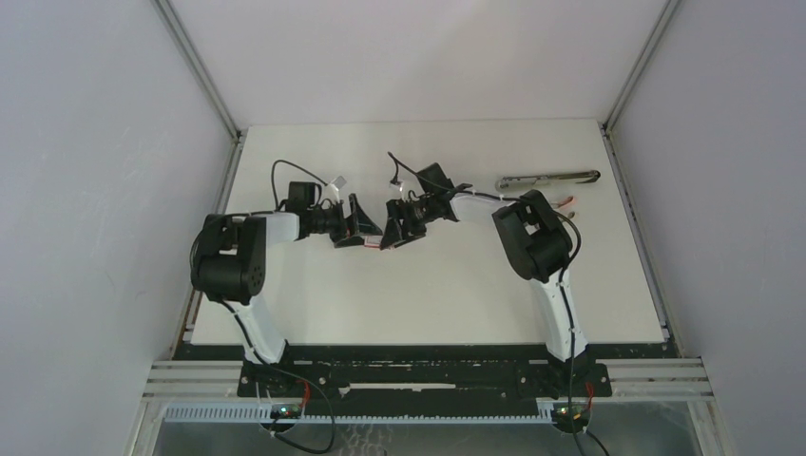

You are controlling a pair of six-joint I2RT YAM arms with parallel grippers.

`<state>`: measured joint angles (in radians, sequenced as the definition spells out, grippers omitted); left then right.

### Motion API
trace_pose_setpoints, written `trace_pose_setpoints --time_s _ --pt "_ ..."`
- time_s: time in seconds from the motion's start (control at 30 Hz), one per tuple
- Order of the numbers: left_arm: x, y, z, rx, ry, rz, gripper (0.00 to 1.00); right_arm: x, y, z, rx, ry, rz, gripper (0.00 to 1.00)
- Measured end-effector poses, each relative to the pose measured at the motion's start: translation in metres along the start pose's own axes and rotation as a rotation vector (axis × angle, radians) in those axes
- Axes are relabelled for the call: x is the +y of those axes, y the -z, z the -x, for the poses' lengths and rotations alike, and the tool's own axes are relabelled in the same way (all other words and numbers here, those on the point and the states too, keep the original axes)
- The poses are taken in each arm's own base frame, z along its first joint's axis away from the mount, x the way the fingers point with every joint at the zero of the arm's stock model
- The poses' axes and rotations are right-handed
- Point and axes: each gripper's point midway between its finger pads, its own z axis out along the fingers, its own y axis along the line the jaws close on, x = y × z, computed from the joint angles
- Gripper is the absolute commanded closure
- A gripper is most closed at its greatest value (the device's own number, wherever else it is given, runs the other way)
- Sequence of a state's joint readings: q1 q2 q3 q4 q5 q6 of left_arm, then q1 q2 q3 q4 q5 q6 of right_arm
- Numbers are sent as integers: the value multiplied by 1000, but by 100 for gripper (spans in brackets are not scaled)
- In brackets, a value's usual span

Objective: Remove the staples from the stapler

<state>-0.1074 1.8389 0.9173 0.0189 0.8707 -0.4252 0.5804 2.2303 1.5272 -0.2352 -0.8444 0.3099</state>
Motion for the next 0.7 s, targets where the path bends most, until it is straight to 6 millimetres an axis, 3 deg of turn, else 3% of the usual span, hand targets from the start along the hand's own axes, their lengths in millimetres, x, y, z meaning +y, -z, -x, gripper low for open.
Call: trace_pose_setpoints --time_s 0.53,0.7 --pt "-2 -2 -1 9 -2 -16 0 3 -4 -1 3 23 9 32" --pt "-2 -2 -2 10 -3 -16 0 -5 6 1 -1 45 -9 31"
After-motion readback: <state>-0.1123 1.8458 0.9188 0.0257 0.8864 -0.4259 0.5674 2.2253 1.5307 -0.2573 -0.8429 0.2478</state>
